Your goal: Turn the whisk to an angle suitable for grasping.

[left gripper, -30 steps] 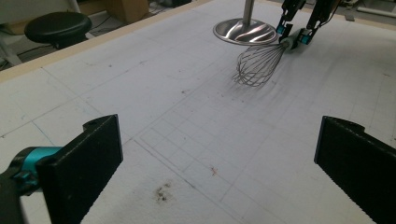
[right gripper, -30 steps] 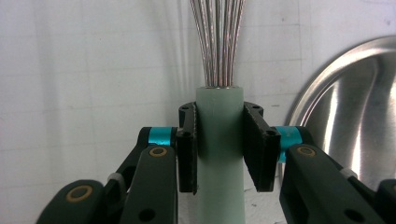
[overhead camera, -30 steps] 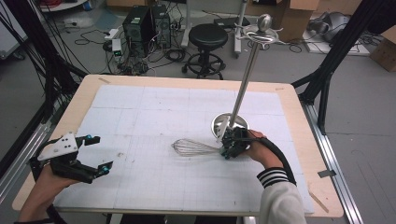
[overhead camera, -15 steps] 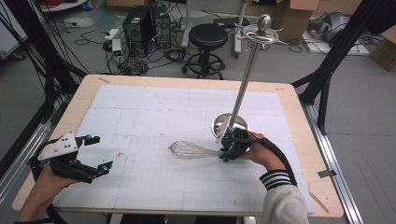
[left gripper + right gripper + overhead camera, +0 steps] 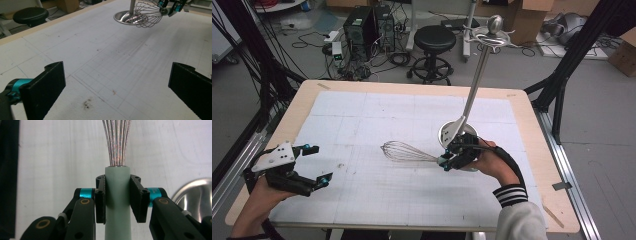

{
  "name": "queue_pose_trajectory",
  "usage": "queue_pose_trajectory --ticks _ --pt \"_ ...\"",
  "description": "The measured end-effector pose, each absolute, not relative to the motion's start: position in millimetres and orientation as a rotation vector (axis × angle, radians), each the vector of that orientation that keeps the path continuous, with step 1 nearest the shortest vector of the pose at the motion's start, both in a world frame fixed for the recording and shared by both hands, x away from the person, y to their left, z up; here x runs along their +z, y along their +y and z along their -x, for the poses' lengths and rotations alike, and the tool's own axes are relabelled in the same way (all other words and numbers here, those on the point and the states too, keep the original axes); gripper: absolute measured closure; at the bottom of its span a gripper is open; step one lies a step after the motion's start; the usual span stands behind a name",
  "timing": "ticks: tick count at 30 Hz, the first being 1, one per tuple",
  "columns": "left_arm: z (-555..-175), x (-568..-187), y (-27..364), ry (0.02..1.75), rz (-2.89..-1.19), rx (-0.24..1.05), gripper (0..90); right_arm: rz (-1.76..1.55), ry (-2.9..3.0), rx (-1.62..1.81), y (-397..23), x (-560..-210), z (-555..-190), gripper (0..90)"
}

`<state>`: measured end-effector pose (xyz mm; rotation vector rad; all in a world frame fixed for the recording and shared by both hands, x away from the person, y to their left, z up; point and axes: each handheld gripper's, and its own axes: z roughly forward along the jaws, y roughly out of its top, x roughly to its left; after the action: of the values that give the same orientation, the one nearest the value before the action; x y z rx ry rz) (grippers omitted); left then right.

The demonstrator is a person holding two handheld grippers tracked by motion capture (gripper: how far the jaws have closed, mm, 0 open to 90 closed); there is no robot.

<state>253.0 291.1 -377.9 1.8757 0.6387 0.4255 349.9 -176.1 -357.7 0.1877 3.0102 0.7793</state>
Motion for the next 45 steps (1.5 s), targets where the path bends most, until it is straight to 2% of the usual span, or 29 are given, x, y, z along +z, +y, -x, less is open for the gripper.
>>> queue_pose_trajectory --ticks 8,15,26,45 --pt "-252.3 -375.2 292.4 0.627 -1.872 0.428 1.7 -0.108 3.01 0.794 -147.8 -338.2 -341.5 69.4" --pt "-251.3 -373.7 292.4 0.616 -1.87 0.424 1.7 -0.087 3.029 0.788 -120.4 -335.1 -335.0 69.4" --pt "-249.6 -372.1 295.8 0.614 -1.862 0.432 1.7 -0.11 3.064 0.718 -74.4 -348.3 -328.8 69.4" --pt "-249.3 -371.5 294.4 0.606 -1.86 0.431 1.7 -0.208 3.049 0.848 -52.4 -373.7 -322.1 69.5"
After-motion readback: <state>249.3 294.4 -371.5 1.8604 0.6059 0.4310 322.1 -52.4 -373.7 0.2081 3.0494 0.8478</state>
